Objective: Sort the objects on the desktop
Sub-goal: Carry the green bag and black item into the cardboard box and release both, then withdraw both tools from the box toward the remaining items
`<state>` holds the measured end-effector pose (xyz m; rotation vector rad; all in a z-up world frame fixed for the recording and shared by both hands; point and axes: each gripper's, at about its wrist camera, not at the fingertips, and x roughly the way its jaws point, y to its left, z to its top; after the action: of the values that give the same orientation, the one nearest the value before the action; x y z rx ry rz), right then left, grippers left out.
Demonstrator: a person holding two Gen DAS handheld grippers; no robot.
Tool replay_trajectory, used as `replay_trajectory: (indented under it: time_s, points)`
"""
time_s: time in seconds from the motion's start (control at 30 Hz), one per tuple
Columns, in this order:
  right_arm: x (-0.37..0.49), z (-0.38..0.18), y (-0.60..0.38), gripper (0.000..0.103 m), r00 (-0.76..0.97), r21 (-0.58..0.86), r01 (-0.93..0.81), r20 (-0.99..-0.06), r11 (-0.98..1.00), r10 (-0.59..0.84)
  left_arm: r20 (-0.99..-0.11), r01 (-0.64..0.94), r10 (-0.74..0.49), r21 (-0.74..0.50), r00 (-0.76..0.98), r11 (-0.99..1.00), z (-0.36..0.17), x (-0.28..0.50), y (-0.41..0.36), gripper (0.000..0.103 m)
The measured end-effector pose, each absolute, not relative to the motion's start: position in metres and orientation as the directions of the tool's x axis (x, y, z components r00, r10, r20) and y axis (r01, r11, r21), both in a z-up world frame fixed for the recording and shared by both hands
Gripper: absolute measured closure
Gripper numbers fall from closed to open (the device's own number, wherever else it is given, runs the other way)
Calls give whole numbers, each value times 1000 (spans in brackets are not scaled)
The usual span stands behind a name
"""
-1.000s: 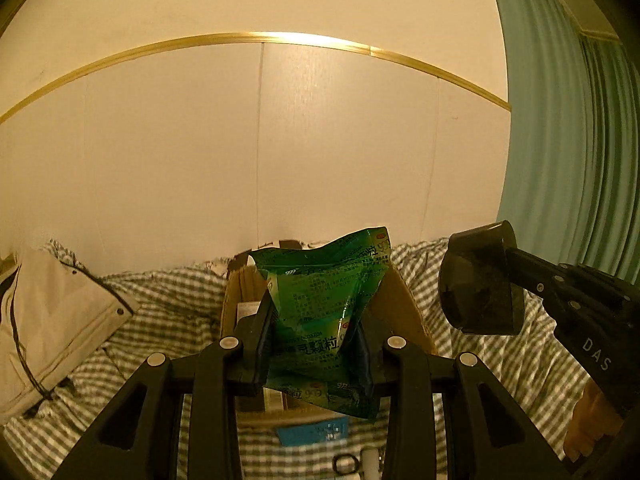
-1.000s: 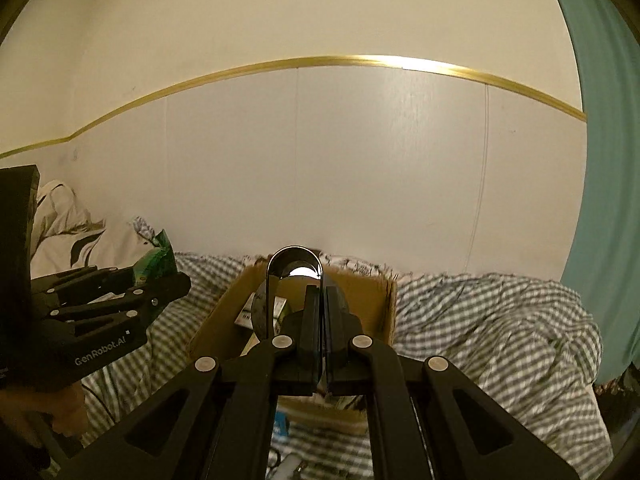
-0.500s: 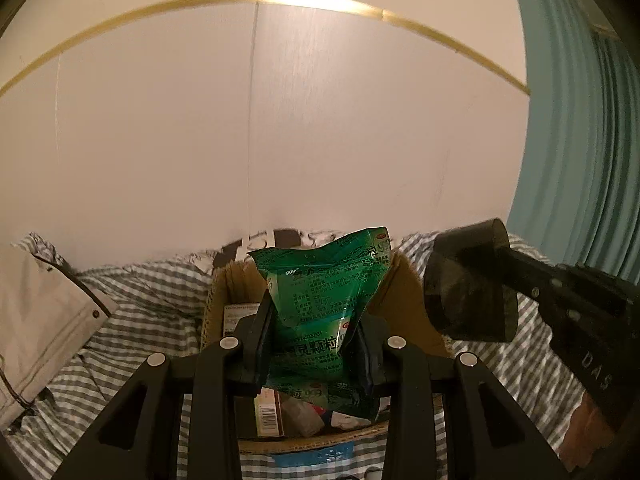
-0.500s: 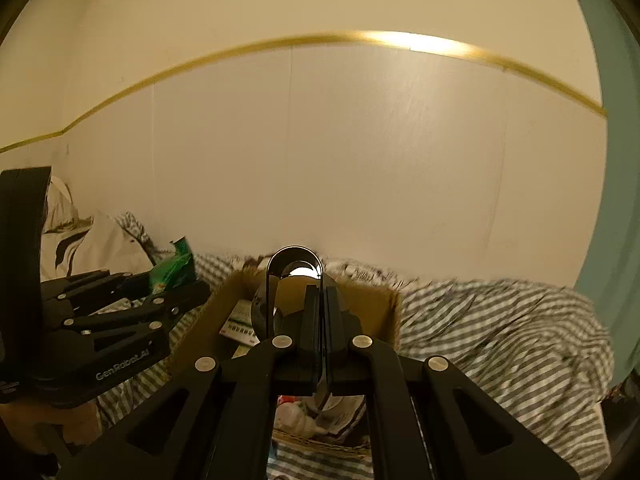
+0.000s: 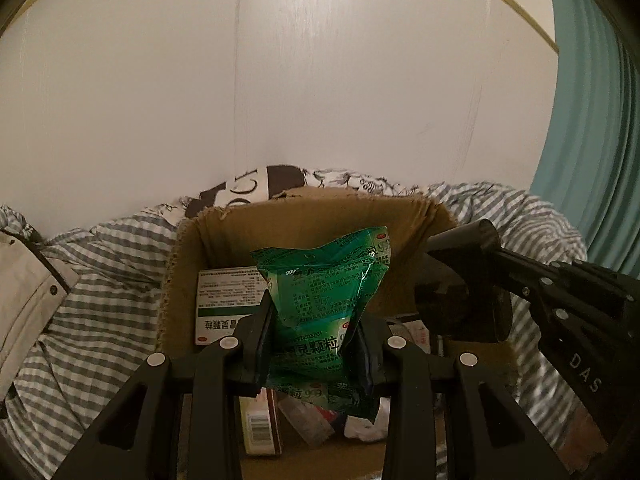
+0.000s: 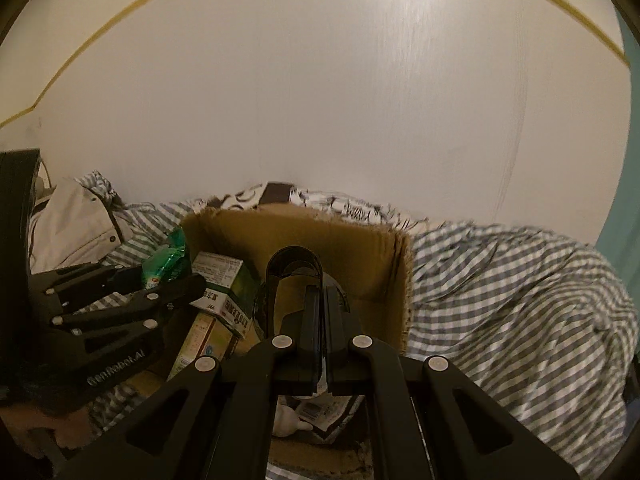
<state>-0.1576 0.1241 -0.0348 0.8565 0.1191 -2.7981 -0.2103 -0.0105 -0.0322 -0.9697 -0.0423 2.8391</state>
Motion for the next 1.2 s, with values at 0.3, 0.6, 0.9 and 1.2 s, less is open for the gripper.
replay_trajectory:
  time_s: [0.3,0.6,0.9,1.2]
  points:
    - [-183,-56,128,100,-767,17,188,-623,-982,-157,-661,-62,94,-73,-745,-995,-57,-239,-15,58]
    - [-165,-36,134,62,-817,7,173,-557,-985,-148,-595,-57,70,-42,-800,-998,-34,-222,-16,21]
    - [-126,9,135,26,-891,-42,162,-436,-986,-128,-502,-46,69,-59,-862,-997,12,-192,-25,2]
    - [-84,55,142,0,-951,-47,95,-300,-994,-76,-394,-14,12,1,-919,-1000,62,-151,-32,0]
